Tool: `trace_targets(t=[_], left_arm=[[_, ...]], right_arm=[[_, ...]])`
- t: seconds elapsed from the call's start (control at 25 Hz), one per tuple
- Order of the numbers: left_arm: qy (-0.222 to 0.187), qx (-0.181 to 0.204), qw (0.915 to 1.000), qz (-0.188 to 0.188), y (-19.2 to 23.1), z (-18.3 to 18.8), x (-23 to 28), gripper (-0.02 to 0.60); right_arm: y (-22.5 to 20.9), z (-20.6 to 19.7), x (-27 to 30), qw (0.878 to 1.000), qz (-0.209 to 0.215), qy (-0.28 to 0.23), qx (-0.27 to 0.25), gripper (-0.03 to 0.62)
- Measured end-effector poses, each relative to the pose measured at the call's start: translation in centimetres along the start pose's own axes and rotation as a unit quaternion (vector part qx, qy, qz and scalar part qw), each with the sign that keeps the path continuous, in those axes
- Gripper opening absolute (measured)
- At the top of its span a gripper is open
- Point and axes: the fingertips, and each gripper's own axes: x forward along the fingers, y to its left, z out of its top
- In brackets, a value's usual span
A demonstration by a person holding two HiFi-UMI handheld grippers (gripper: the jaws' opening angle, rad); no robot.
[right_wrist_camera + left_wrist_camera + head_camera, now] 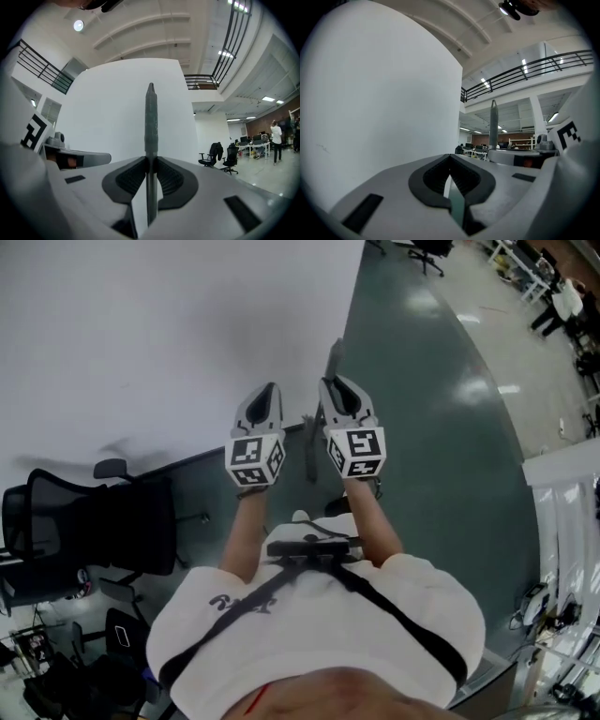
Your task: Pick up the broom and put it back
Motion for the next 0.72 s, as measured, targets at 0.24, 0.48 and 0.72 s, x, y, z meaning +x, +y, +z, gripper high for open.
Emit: trace_targets(t=[0.24, 0.48, 0.72], left_arm=[[0.004, -0.008, 0.9983, -0.058, -7.0, -0.5, 3.6, 0.011], [0.011, -0.004, 0.9894, -0.145, -19.9, -0.4, 8.8, 0.011], [0.018, -0.008, 0.9736, -0.227, -34.4, -1.5, 11.6, 0.011]], right_arm=[[-5.7, 1.0, -5.0, 0.999, -0.04, -0.01, 0.02, 0.084], [-15.3, 3.1, -12.5, 0.994, -0.107, -0.028, 0.022, 0.084], [-25.2, 4.9, -21.5, 0.983, -0.178, -0.04, 0.004, 0.084]])
